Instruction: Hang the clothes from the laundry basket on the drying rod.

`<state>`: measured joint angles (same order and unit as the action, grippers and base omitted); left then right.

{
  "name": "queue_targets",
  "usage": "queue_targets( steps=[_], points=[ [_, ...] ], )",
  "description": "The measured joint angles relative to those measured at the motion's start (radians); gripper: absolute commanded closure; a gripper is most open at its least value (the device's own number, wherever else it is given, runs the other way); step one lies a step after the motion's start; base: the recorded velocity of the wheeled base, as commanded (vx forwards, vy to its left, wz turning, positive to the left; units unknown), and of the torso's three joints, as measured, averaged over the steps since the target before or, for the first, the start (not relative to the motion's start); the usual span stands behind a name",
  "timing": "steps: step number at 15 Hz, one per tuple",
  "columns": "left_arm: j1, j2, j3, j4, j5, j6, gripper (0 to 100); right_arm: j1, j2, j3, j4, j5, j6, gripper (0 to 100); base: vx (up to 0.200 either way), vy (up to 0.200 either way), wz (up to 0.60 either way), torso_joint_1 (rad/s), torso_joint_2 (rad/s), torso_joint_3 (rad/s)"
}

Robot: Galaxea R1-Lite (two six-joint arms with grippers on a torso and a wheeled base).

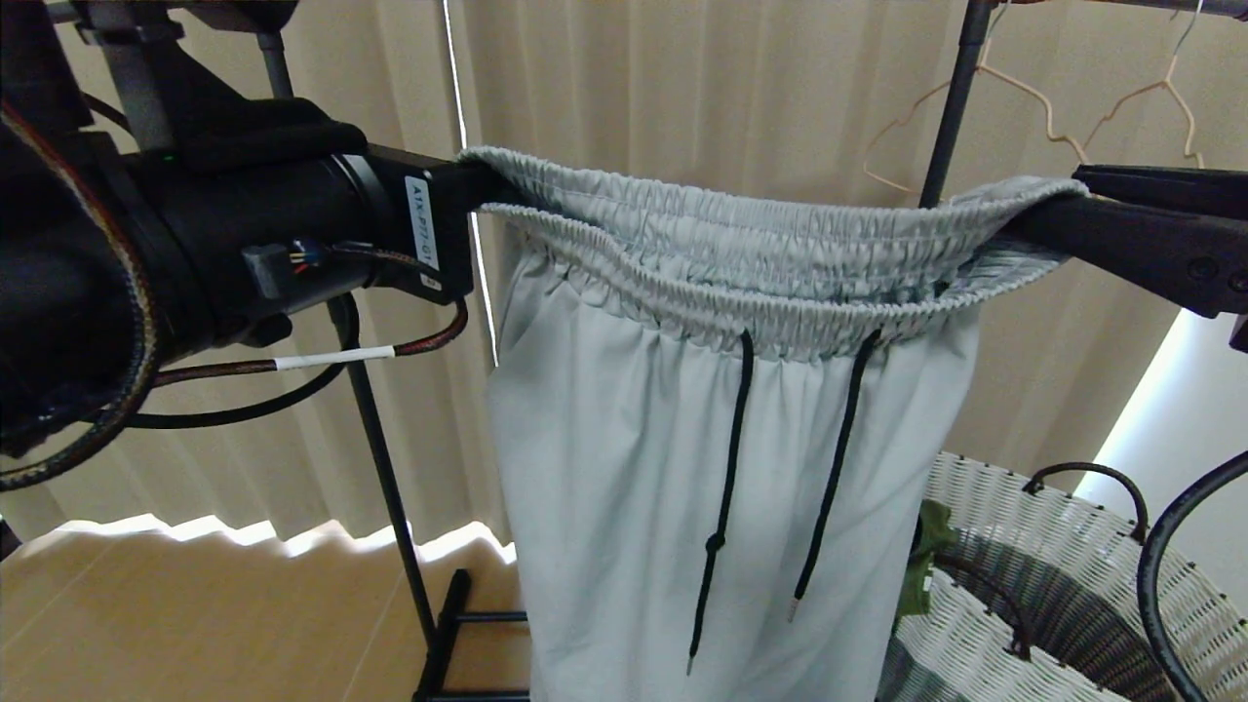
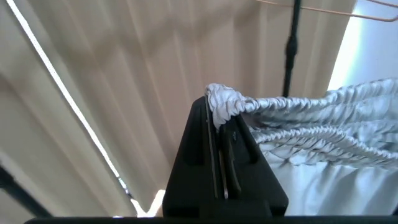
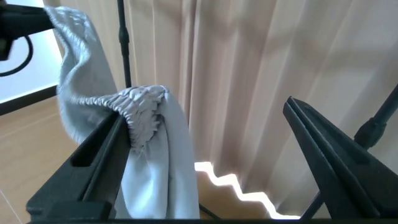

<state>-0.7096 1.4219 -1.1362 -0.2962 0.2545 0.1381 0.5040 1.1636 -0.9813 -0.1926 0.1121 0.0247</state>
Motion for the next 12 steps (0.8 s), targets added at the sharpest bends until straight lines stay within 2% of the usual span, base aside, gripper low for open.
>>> queue_targets(
  steps=[3, 7, 12],
  points=[
    [0.023, 0.003, 0.0, -0.006, 0.079, 0.0, 100, 0.001, -0.019, 0.02, -0.005, 0.006, 0.001, 0, 0.0, 0.0, 0.0, 0.0, 0.0, 0.0],
    [0.029, 0.007, 0.001, -0.007, 0.088, 0.0, 100, 0.0, -0.058, 0.074, -0.006, 0.107, 0.0, 0, 0.0, 0.0, 0.0, 0.0, 0.0, 0.0],
    [0.03, 0.006, 0.005, -0.005, 0.09, 0.004, 100, -0.009, -0.097, 0.104, -0.001, 0.109, -0.007, 0, 0.0, 0.0, 0.0, 0.0, 0.0, 0.0]
  ],
)
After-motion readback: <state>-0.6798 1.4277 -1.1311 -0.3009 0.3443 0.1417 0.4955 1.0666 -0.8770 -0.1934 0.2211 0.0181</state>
